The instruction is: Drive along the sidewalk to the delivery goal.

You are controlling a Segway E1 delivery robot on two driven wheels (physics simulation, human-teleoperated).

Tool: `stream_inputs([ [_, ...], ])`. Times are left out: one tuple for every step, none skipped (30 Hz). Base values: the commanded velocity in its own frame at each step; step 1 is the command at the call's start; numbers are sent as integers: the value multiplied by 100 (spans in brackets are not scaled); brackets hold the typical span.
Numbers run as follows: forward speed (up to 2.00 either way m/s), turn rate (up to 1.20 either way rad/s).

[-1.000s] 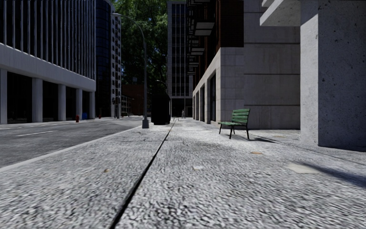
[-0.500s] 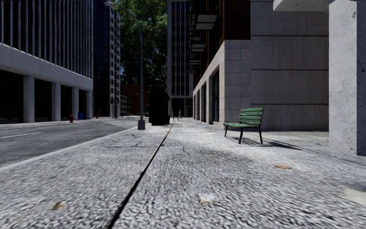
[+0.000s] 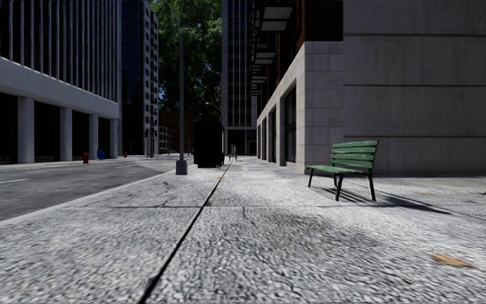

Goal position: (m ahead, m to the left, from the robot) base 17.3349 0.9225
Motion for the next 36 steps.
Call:
stream_inputs([
  [200, 0],
  [200, 0],
  [200, 0],
  [200, 0],
  [200, 0],
  [200, 0],
  [200, 0],
  [200, 0],
  [200, 0],
  [200, 0],
  [200, 0],
  [200, 0],
  [200, 0],
  [200, 0],
  [200, 0],
  [200, 0],
  [200, 0],
  [200, 0],
  [200, 0],
  [200, 0],
  [200, 0],
  [200, 0],
  [200, 0],
  [200, 0],
  [200, 0],
  [200, 0],
  [200, 0],
  [200, 0],
  [200, 0],
  [200, 0],
  [200, 0],
  [200, 0],
  [200, 0],
  [200, 0],
  [200, 0],
  [200, 0],
])
